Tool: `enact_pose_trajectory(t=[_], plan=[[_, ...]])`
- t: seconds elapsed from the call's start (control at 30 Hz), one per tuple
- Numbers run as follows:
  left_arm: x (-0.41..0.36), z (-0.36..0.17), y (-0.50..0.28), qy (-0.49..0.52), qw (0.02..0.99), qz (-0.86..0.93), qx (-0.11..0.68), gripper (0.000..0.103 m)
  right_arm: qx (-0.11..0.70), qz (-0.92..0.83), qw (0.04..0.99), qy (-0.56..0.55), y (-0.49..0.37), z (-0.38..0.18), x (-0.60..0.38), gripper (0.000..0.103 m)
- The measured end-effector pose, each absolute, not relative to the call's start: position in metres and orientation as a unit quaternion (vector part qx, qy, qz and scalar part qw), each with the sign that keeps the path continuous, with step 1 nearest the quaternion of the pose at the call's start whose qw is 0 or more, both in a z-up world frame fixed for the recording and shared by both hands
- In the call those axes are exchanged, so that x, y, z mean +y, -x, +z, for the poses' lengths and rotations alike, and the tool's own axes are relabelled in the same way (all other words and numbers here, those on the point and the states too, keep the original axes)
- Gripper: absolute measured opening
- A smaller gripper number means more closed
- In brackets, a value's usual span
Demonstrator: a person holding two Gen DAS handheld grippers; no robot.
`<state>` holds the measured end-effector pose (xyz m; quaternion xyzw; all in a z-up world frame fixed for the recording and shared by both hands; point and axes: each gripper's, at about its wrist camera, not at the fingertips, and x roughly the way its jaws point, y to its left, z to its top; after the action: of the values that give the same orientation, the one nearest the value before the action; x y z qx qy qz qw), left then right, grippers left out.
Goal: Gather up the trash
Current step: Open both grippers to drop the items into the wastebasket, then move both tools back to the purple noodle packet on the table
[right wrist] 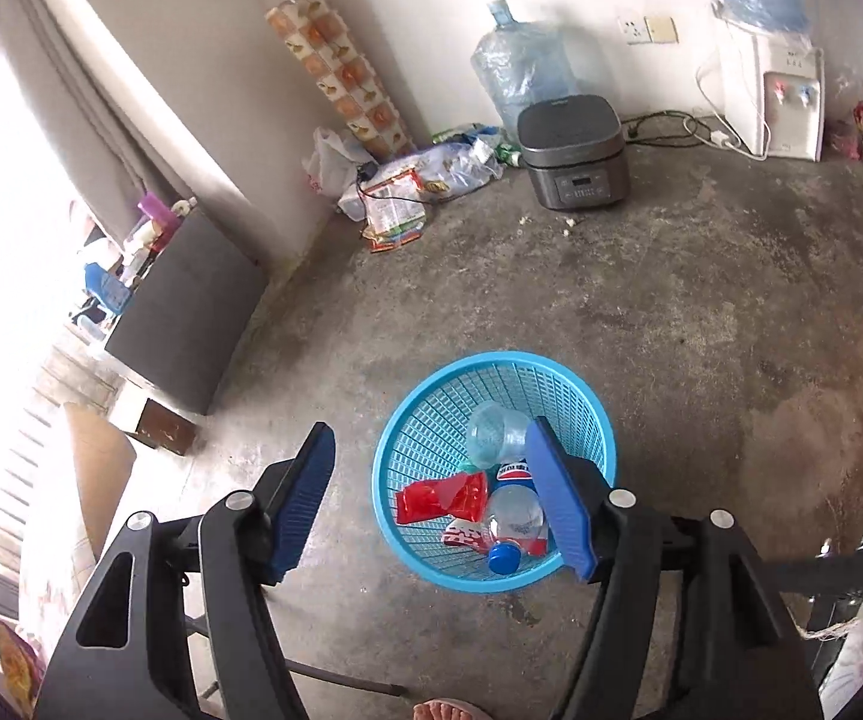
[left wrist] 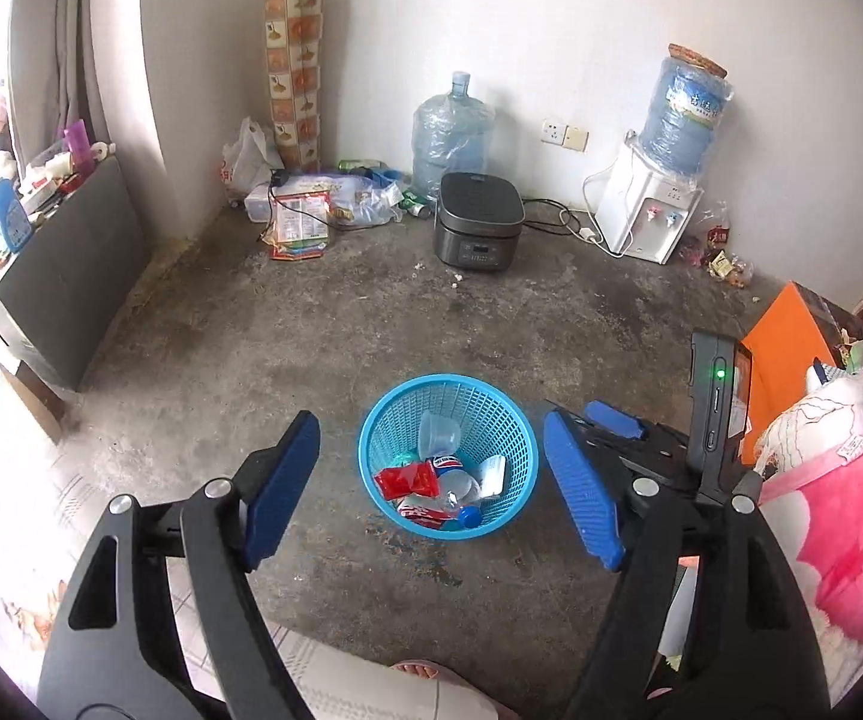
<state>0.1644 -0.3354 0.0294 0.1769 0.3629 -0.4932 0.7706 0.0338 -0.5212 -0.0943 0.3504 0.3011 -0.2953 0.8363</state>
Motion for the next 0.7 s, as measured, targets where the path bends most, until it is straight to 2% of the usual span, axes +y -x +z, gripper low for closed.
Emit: enact_pose_trajectory(t=[0.1, 0.17, 0.27, 0.47, 0.7], plan=[[-0.276, 0.066, -0.157, -0.148, 0.802, -0.474, 0.331, 0.083, 0.285, -0.277, 0.872, -0.286, -0.039, -0.054, -0.486, 0.08], [-0.235, 0.084, -0.153, -0.122, 0.822, -0.456, 0.318, 0.084, 0.272, -0.26, 0.892, -0.248, -0.042, -0.028, -0.462, 0.09], [-0.172, 0.103, -0.149, -0.086, 0.853, -0.416, 0.302, 0.088, 0.254, -0.234, 0.918, -0.195, -0.048, 0.007, -0.427, 0.096], [-0.05, 0.124, -0.133, -0.014, 0.907, -0.321, 0.274, 0.092, 0.241, -0.137, 0.951, -0.137, -0.061, 0.053, -0.353, 0.096], [0.066, 0.105, -0.109, 0.028, 0.94, -0.194, 0.279, 0.092, 0.257, 0.001, 0.958, -0.128, -0.075, 0.07, -0.287, 0.096]])
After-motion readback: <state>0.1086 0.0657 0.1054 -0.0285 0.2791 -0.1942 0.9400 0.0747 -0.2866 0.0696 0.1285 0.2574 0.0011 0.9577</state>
